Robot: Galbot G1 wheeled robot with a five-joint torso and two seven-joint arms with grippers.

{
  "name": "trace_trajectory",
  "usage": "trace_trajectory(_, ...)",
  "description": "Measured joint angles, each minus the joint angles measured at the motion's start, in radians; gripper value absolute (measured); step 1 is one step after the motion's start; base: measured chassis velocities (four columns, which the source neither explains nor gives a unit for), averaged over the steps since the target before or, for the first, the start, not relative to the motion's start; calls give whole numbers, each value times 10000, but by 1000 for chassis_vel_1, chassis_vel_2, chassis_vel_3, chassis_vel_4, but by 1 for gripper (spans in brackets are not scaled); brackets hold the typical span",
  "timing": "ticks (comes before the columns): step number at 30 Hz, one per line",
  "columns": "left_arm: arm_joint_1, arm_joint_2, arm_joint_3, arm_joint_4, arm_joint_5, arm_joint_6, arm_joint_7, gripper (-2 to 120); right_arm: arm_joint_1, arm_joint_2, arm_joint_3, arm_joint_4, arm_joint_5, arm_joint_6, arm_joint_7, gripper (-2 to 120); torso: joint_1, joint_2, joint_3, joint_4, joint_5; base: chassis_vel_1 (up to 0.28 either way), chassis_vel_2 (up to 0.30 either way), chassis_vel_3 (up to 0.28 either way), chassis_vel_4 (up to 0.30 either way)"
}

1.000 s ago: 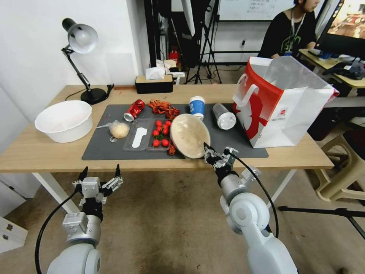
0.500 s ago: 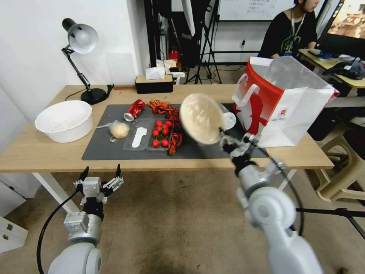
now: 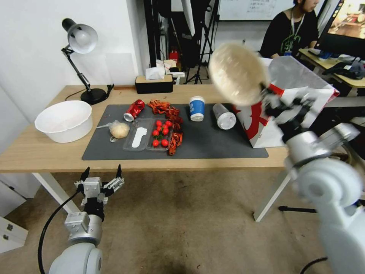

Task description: Pick up the trash from the table and place it into the takeout bag.

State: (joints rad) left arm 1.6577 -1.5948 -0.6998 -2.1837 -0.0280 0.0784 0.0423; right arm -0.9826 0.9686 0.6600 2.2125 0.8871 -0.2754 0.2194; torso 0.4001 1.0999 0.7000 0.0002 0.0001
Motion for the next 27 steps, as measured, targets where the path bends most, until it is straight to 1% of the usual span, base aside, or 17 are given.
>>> trace_trajectory(1,3,-6,2,-1,10,-3,1,100,144,-226,236,-153,13,1,14,0,0,0,0,-1,1,0,0,0,0)
trace_trajectory(2,3,-6,2,-1,10,-3,1,100,144,-226,236,-153,13,1,14,0,0,0,0,-1,1,0,0,0,0)
trace_trajectory(4,3,-30,19,-1,35,-16,3,100,449,-811,819,-666,-89,-74,147,0,0,1,0,-3,0,0,0,0,0)
trace_trajectory(6,1,-37,25,1,43,-18,3,100,504,-924,916,-822,-209,-96,198,0,0,1,0,-4,1,0,0,0,0)
trace_trajectory(8,-15,-70,73,16,82,-26,8,100,667,-1236,1012,-1503,-888,-99,302,0,0,2,0,-3,2,0,0,0,0)
trace_trajectory(9,-21,-87,94,22,109,-27,11,100,752,-1333,944,-1780,-1071,-100,395,0,0,2,0,-4,3,0,0,0,0)
trace_trajectory(10,-21,-87,94,22,109,-27,11,100,752,-1333,944,-1780,-1071,-100,395,0,0,2,0,-4,3,0,0,0,0)
trace_trajectory(12,-28,-106,153,28,150,-28,18,100,947,-1438,659,-2231,-1252,-170,596,0,0,3,0,-2,-1,0,0,0,0)
trace_trajectory(14,-29,-107,160,30,159,-28,18,100,1001,-1458,567,-2369,-1334,-184,623,0,-1,2,0,-1,0,0,0,0,0)
trace_trajectory(16,-34,-111,170,34,188,-28,23,100,1295,-1520,127,-3042,-1697,-244,661,0,0,2,1,-2,1,0,0,0,0)
trace_trajectory(22,-35,-112,177,43,207,-28,28,100,1684,-1526,-416,-3667,-1735,-441,720,0,1,2,0,-1,-2,0,0,0,0)
trace_trajectory(23,-44,-113,184,66,215,-28,28,100,1733,-1464,-520,-3736,-1699,-565,724,2,0,2,1,-1,-1,0,0,0,0)
trace_trajectory(24,-56,-113,187,82,220,-28,29,100,1727,-1425,-549,-3742,-1674,-631,734,8,0,2,0,-2,-1,0,0,0,0)
trace_trajectory(25,-56,-113,187,82,220,-28,29,100,1727,-1425,-549,-3742,-1674,-631,734,8,0,2,0,-2,-1,0,0,0,0)
trace_trajectory(27,-73,-113,187,108,222,-28,30,100,1701,-1390,-555,-3742,-1656,-683,737,18,0,2,0,-2,-2,0,0,0,0)
